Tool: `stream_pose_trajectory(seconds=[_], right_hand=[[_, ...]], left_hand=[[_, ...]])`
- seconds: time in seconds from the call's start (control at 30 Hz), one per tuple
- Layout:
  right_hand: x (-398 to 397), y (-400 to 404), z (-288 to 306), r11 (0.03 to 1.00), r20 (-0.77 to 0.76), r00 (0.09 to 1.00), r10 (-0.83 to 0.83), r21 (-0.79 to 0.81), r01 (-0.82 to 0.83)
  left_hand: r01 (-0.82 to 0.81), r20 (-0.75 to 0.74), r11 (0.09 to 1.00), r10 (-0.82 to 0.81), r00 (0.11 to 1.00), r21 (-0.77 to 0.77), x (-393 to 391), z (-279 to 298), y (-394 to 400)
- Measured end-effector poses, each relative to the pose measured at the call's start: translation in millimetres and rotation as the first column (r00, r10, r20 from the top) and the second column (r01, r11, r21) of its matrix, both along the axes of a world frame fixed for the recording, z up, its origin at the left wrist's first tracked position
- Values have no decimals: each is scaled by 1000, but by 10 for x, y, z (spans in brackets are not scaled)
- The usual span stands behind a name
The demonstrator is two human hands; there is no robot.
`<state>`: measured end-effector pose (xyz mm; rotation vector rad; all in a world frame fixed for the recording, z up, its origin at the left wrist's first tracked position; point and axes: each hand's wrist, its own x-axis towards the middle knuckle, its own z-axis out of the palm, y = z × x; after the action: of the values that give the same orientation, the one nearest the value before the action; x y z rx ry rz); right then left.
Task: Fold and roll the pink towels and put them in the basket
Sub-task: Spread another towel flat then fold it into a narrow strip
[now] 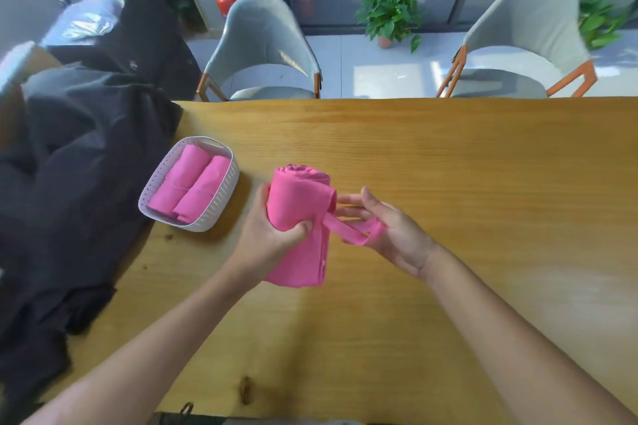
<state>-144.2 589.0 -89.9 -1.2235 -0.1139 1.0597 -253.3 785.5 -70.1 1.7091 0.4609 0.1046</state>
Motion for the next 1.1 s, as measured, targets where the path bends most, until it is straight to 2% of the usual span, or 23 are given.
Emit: stream_pose_trajectory(seconds=[0.1,0.17,0.2,0.3,0.4,0.5,0.57,0.63,0.77,0.87,0.93,1.0,1.1], right_hand=[[-259,-108,428,997,119,992,-49,71,41],[-381,-222,730,995,337,936,-99,59,84],[-430,-287,876,993,468,876,-118,52,106],[-569,-481,1291,992,778,621,-95,25,120],[-663,-647,1658,988,959,284,-18,-26,149],[-711,-770,1933,979,1000,3,24,-24,201],[-732,-819,2053,967,991,-125,43,-10,254],[-761,-844,2114,958,977,-207,49,12,285],[-881,-792,2138,941,973,-229,39,42,337],[-964,-710,2115,929,977,-211,-17,93,357],[-1013,-619,2103,933,986,-152,-66,115,340],[-1050,-508,2103,943,995,-53,-89,101,316],[-1121,-338,2087,964,998,40,-52,39,262]], left_hand=[[-72,64,997,71,995,11,-104,276,-156],[-98,103,995,97,990,4,-154,436,-257],[-112,126,994,111,986,-1,-176,517,-308],[-156,175,986,164,971,-63,-236,797,-496],[-173,232,982,185,955,-70,-260,1089,-688],[-232,285,972,233,930,-37,-284,1343,-858],[-259,300,965,258,918,-38,-306,1471,-945],[-273,302,961,272,914,-39,-334,1565,-1005],[-314,308,949,304,902,-17,-462,1658,-1059],[-357,295,934,340,893,4,-601,1667,-1043],[-396,280,918,376,884,17,-705,1660,-997],[-433,263,901,411,873,32,-806,1650,-936],[-494,237,868,470,850,54,-970,1642,-840]])
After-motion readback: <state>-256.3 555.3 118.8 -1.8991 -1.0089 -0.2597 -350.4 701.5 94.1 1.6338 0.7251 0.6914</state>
